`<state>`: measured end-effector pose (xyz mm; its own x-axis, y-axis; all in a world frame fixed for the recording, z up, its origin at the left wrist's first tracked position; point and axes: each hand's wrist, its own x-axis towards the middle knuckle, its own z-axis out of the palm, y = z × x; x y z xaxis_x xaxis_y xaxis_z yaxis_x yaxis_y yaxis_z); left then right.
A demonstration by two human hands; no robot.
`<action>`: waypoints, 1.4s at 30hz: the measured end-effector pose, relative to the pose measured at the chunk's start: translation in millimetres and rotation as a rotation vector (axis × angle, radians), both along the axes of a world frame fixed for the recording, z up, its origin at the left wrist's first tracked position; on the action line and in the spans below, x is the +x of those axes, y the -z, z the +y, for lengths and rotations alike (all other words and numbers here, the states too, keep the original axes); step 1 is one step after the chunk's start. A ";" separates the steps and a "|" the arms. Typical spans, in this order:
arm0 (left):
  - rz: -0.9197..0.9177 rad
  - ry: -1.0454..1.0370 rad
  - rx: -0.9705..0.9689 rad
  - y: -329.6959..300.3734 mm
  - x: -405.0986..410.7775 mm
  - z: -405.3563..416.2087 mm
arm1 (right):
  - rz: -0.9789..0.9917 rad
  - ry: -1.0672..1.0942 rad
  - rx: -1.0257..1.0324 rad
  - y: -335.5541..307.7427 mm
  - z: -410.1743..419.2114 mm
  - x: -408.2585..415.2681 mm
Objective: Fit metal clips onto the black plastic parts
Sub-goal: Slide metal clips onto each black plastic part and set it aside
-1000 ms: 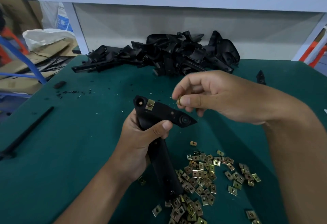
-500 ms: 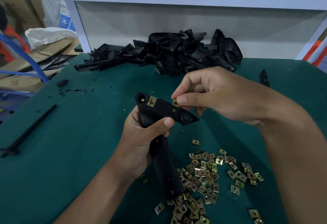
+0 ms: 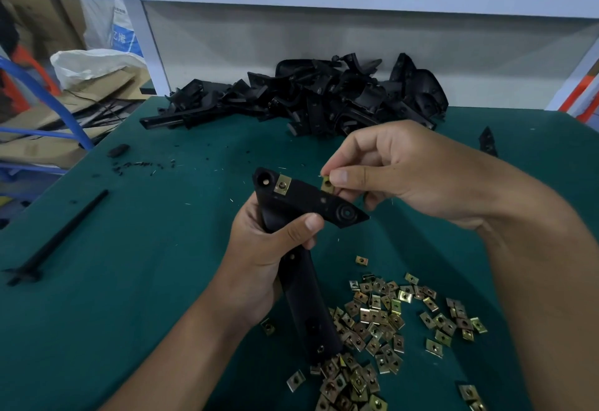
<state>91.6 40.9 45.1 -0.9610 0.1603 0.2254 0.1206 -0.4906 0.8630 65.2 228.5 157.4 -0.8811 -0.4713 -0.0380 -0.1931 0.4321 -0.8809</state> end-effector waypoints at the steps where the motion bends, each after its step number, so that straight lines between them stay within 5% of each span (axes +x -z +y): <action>1: 0.002 -0.003 -0.003 -0.2 0.1 0.1 | -0.005 -0.002 0.000 -0.2 -0.4 0.3; 38: 0.006 0.013 -0.094 0.2 0.2 -2.1 | 0.147 0.033 0.264 -7.7 -6.9 17.7; 42: 0.050 0.155 -0.070 0.5 -1.8 -7.5 | 0.054 -0.064 0.190 -11.8 -5.0 17.2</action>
